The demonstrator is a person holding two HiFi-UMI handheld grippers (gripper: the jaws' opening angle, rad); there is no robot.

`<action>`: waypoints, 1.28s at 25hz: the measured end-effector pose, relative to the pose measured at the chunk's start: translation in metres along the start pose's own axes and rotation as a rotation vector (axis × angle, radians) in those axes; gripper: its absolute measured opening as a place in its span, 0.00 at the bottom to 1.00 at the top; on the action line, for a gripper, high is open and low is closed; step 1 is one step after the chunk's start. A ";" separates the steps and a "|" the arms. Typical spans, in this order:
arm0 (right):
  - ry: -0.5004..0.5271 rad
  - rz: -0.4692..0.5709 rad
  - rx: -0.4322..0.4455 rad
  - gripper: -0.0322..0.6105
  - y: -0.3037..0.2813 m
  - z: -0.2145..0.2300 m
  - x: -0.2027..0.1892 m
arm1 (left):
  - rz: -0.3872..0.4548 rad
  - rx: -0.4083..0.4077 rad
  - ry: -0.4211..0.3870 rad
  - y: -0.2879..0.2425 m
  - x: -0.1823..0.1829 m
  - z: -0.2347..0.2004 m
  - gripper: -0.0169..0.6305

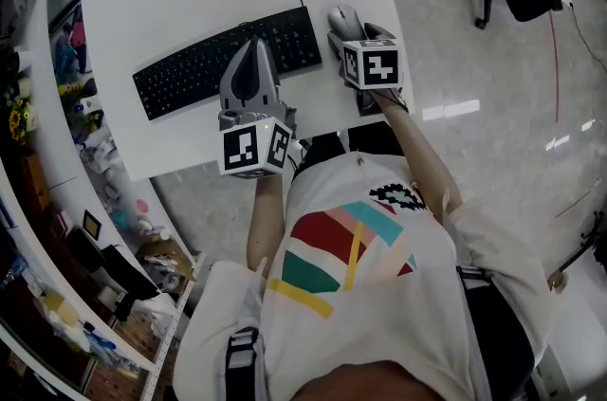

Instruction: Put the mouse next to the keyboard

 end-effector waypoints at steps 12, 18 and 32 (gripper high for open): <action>-0.045 0.368 0.361 0.54 0.113 -0.035 0.115 | 0.099 0.030 -0.020 0.007 0.039 -0.002 0.09; -0.005 0.540 0.417 0.51 0.175 -0.044 0.154 | 0.185 0.061 -0.043 0.015 0.077 -0.006 0.09; 0.325 0.620 0.392 0.07 0.211 -0.103 0.147 | 0.368 0.104 -0.097 0.052 0.138 0.001 0.09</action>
Point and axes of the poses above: the fingertips, and each gripper's own axes: y backward along the fingers, z to its right, x out of its top, the point moved 3 cm from there along y, backward along the fingers, and after that the axes turned 5 degrees about -y, right-handed, at the moved point
